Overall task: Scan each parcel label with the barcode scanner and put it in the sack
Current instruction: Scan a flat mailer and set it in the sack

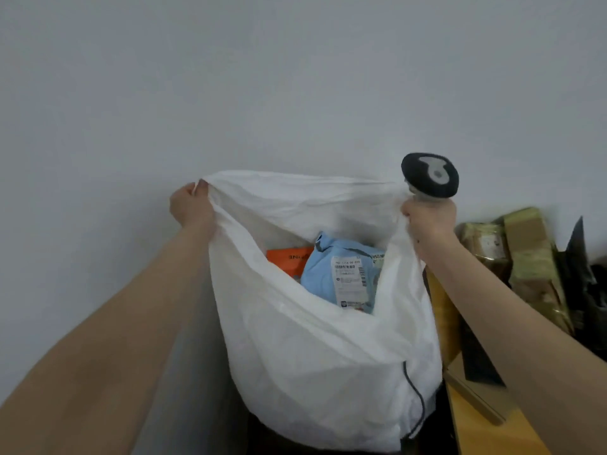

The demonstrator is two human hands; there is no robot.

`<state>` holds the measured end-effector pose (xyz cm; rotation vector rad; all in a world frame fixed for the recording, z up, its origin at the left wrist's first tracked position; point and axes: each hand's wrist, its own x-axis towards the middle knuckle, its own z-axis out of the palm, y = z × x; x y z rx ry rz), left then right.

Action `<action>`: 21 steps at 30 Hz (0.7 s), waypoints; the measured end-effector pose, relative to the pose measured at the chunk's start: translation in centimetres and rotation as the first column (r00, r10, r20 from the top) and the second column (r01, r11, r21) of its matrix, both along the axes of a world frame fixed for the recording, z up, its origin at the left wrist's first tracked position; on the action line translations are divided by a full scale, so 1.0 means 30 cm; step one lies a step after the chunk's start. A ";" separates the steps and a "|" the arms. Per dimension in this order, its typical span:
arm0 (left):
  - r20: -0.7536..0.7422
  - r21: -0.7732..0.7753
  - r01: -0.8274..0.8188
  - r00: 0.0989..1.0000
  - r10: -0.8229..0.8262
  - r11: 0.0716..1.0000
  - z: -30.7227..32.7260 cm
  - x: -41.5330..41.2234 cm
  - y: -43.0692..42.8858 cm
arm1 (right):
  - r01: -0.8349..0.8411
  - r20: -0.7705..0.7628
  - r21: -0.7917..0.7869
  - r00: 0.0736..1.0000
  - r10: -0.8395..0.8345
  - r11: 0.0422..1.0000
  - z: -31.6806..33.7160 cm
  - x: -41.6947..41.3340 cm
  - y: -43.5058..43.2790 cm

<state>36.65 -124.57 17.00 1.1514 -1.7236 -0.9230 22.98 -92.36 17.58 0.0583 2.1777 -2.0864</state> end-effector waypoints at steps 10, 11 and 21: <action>-0.078 -0.017 -0.041 0.996 0.040 0.999 0.080 -0.013 -0.032 | 0.014 0.033 -0.086 0.999 -0.011 0.996 0.036 0.004 -0.007; -0.104 -0.052 -0.053 0.993 0.047 0.997 0.124 -0.025 -0.039 | 0.013 -0.012 -0.137 1.000 -0.015 0.990 0.084 -0.009 -0.020; -0.116 -0.102 -0.142 0.985 0.130 0.985 0.108 0.025 -0.046 | 0.030 -0.048 -0.093 0.998 -0.035 0.995 0.086 -0.027 -0.018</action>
